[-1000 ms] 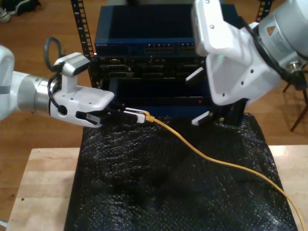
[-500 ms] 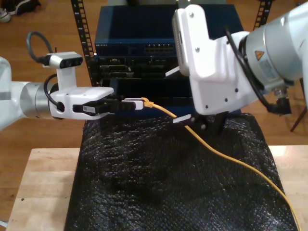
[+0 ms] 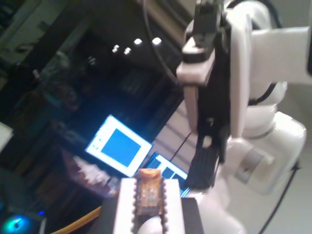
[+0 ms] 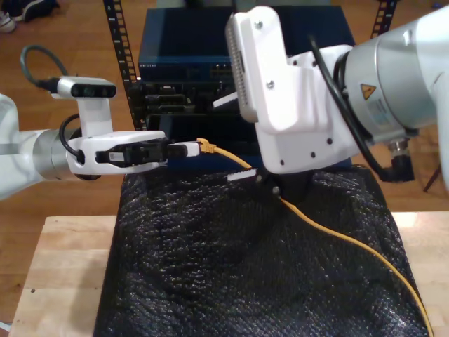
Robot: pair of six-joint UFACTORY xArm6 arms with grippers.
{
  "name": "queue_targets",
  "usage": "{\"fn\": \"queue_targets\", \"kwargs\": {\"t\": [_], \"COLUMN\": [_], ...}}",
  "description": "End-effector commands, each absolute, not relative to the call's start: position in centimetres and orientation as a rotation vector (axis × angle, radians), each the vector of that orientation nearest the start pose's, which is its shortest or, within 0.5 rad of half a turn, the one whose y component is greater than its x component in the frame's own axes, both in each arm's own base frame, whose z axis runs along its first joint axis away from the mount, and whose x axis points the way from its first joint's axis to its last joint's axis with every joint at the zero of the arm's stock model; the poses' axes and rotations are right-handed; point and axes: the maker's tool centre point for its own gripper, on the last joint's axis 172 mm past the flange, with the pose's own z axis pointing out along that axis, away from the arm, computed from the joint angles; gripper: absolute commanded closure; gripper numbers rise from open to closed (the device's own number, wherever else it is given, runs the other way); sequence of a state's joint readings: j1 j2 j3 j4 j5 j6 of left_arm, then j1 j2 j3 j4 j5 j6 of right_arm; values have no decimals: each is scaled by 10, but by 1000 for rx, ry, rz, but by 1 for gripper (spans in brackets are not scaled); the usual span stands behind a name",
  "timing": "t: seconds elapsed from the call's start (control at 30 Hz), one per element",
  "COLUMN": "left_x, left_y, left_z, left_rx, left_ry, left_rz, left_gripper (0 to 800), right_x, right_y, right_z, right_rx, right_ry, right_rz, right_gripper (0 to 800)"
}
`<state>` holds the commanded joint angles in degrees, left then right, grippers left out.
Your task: Grab the cable and plug it in
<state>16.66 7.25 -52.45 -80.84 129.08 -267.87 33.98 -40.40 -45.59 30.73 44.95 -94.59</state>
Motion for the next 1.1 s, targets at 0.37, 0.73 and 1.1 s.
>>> {"fn": "queue_targets", "kwargs": {"t": [0.37, 0.73, 1.1], "left_x": [334, 333, 328], "left_y": [-160, -157, -154], "left_z": [412, 413, 416], "left_rx": [965, 951, 921], "left_ry": [-671, -640, -625], "left_rz": [466, 417, 380], "left_gripper": [793, 793, 792], "right_x": [333, 328, 327], "right_y": [312, 316, 317], "right_z": [435, 428, 429], "right_rx": [1537, 1525, 1521], "right_ry": [2362, 2375, 2376], "right_rz": [1432, 1432, 1436], "right_gripper": [6, 165, 290]}}
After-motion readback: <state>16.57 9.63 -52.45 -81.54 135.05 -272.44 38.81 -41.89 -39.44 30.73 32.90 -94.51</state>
